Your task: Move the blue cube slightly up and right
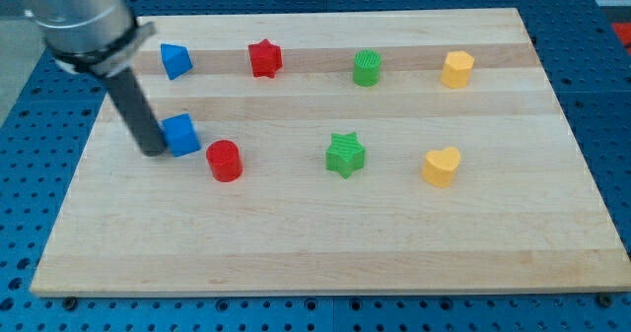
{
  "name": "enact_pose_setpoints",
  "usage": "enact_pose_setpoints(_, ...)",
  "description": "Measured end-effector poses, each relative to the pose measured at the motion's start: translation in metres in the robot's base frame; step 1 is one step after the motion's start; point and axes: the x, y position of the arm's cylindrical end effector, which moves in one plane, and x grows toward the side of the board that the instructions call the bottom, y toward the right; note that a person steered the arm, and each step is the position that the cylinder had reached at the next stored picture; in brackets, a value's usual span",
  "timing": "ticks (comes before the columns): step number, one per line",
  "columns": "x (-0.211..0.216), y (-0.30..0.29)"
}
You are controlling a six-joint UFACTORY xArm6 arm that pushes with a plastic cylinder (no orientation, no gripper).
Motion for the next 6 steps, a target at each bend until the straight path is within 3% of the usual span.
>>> enact_pose_setpoints(5, -0.038, 0.104)
enact_pose_setpoints(6, -0.042, 0.149)
